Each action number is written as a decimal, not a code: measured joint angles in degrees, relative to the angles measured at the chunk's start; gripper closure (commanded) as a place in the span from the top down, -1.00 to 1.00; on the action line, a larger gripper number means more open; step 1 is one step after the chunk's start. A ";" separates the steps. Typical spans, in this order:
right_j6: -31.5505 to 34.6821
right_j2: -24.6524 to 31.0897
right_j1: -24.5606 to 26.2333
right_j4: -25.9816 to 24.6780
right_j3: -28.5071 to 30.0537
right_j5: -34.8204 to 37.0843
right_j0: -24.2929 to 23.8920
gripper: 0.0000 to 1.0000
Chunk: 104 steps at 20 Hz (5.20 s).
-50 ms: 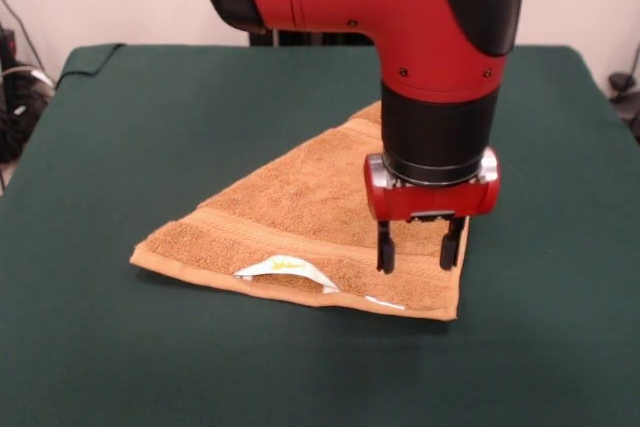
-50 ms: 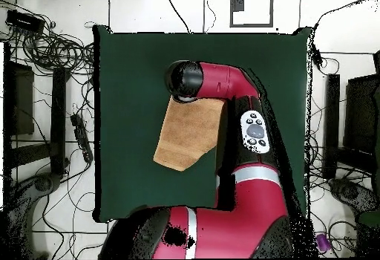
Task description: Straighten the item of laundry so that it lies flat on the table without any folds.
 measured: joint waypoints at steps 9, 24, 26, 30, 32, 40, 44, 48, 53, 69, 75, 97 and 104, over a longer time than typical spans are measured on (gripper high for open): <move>0.00 0.09 0.11 -0.59 0.02 -1.37 0.00 1.00; 0.00 0.10 2.76 -0.63 0.02 -2.00 2.23 1.00; 0.00 0.10 3.08 -0.61 0.02 -2.00 2.59 1.00; 0.00 0.10 3.86 -0.45 0.02 -1.98 3.26 1.00; 0.00 0.10 4.18 -0.42 0.01 -1.99 3.35 1.00; 0.00 0.10 4.63 -0.24 0.00 -1.99 3.40 1.00; 0.00 0.10 4.65 -0.23 -0.01 -1.99 3.36 1.00; 0.00 0.11 4.72 -0.20 -0.01 -1.99 3.29 1.00; 0.00 0.11 4.75 -0.20 -0.02 -1.99 3.28 1.00; 0.00 -0.27 4.93 0.12 -0.27 -1.95 3.25 -1.00; 0.00 -1.09 4.95 0.44 -0.32 -2.01 4.01 -1.00; 8.99 -4.45 5.34 11.12 -0.17 -1.99 14.64 -1.00; 11.07 -5.16 5.87 11.69 -0.18 -1.99 14.65 -1.00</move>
